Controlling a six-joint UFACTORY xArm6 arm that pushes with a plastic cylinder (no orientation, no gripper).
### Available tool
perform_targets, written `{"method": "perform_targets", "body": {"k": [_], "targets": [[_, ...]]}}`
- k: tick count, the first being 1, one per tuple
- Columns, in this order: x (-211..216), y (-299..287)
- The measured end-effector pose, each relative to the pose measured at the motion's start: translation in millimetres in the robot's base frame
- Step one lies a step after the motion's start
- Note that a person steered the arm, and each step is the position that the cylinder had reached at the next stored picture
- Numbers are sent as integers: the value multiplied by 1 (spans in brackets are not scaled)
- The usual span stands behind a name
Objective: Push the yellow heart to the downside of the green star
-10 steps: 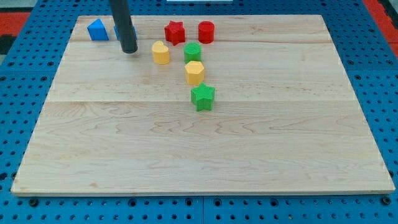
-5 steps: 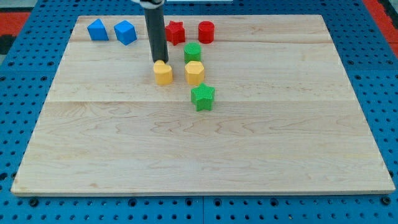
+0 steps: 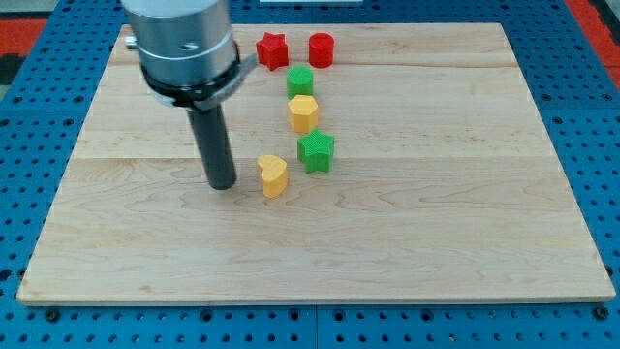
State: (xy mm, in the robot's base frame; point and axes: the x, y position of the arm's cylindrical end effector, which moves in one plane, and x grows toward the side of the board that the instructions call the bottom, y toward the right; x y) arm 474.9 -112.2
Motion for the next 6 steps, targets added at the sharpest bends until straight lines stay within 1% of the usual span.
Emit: {"method": "perform_targets", "body": {"k": [1,2,3,4,5,6], "targets": [[-12,13],[-23,43],[-21,70],[8,76],[23,84],[23,86]]}}
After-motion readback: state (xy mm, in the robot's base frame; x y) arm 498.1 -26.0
